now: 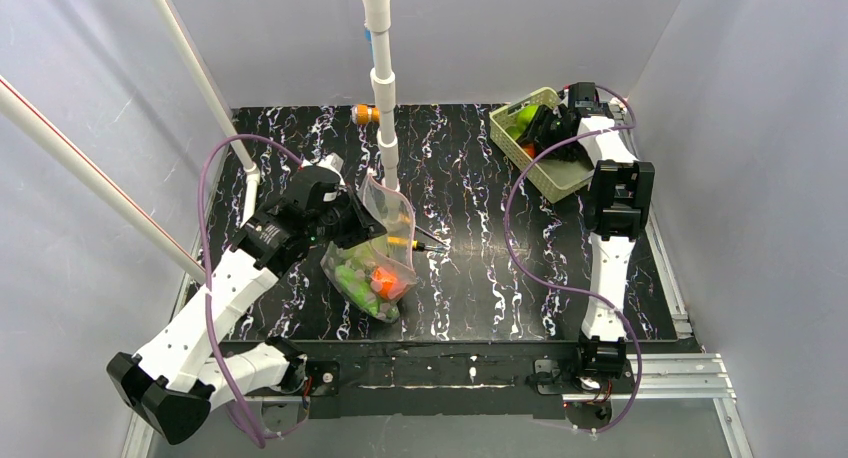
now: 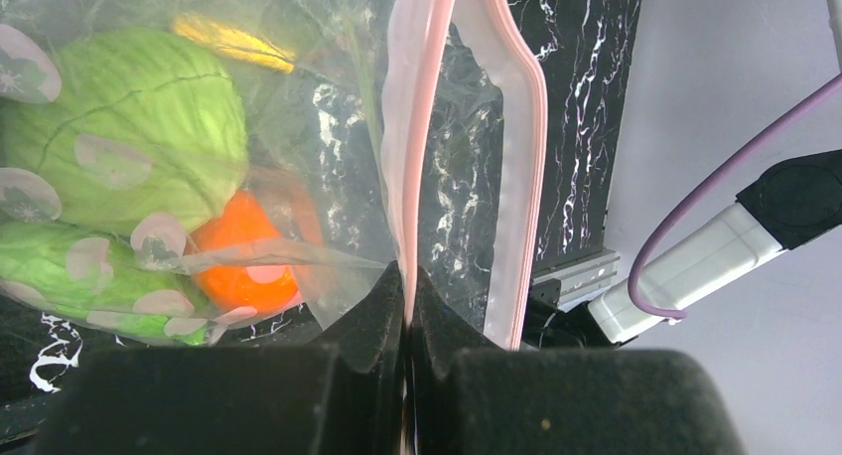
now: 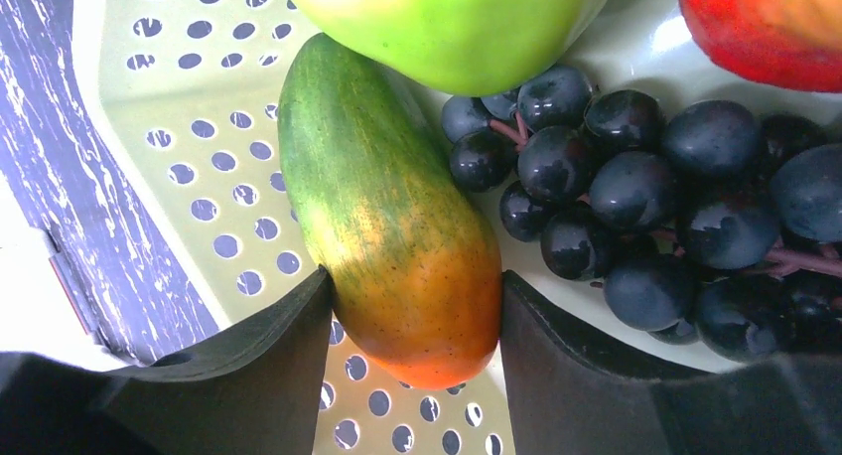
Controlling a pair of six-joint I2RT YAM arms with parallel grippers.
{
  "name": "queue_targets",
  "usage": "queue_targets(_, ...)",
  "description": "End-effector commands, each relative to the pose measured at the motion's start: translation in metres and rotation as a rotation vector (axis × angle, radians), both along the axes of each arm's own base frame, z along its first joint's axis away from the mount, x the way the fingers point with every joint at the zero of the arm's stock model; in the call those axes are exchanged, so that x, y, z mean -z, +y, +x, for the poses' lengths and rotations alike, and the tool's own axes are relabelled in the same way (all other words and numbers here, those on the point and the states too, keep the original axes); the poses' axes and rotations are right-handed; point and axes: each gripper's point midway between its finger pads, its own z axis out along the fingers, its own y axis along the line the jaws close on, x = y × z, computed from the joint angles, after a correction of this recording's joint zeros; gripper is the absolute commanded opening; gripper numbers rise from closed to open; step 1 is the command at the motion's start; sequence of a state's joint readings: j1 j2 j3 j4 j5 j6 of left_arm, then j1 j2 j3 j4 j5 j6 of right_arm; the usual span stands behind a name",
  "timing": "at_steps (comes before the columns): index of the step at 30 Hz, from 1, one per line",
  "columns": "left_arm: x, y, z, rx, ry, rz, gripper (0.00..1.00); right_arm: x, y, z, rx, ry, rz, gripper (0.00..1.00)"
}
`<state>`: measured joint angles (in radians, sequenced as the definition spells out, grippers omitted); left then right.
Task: Place the food in the zip-top bag and seal the zipper
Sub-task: Pick up the fake fruit from the bin.
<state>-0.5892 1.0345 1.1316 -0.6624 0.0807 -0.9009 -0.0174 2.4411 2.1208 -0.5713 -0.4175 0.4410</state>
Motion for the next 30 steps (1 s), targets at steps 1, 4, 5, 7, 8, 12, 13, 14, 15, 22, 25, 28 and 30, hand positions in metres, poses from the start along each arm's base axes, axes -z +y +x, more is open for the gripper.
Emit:
queue_targets(1, 0.006, 0.0, -0.005, 0.017, 0.022, 0.012, 0.0, -0.055, 0.003, 0.012, -0.016, -0.14, -0.014, 0.29)
queue_targets(4, 0.006, 0.0, -0.004, 0.018, 0.019, 0.011, 0.0, -0.072, 0.0, 0.011, -0.006, -0.164, -0.028, 0.17)
queue_targets(5, 0.006, -0.001, -0.004, 0.019, 0.018, 0.01, 0.0, -0.078, -0.002, 0.01, 0.0, -0.174, -0.035, 0.14)
queue_targets(7, 0.005, -0.001, -0.004, 0.025, 0.015, 0.009, 0.0, -0.091, -0.004, 0.006, 0.011, -0.197, -0.052, 0.08)
queue_targets(8, 0.005, -0.001, -0.005, 0.026, 0.016, 0.01, 0.0, -0.098, -0.007, 0.004, 0.021, -0.21, -0.063, 0.05)
queue_targets(12, 0.004, 0.001, -0.006, 0.019, 0.006, 0.007, 0.0, -0.123, -0.021, -0.007, 0.116, -0.276, -0.114, 0.01)
queue_targets(13, 0.005, 0.002, -0.006, 0.018, 0.006, 0.006, 0.0, -0.126, -0.023, -0.011, 0.137, -0.294, -0.116, 0.01)
queue_targets(14, 0.005, 0.002, -0.007, 0.019, 0.005, 0.004, 0.0, -0.132, -0.025, -0.015, 0.156, -0.311, -0.116, 0.01)
queue_targets(15, 0.004, 0.002, -0.007, 0.018, 0.003, 0.002, 0.0, -0.137, -0.026, -0.019, 0.175, -0.324, -0.115, 0.01)
queue_targets(22, -0.003, -0.002, -0.005, 0.019, -0.02, -0.031, 0.0, -0.167, 0.0, -0.073, 0.179, -0.384, -0.046, 0.01)
queue_targets(25, -0.006, -0.002, -0.004, 0.02, -0.033, -0.037, 0.0, -0.185, 0.03, -0.106, 0.107, -0.408, -0.009, 0.01)
queue_targets(28, -0.01, -0.002, -0.002, 0.011, -0.051, -0.046, 0.0, -0.213, 0.062, -0.143, 0.02, -0.466, 0.029, 0.01)
queue_targets(30, -0.014, -0.002, -0.001, 0.008, -0.062, -0.055, 0.0, -0.231, 0.084, -0.173, -0.049, -0.504, 0.06, 0.01)
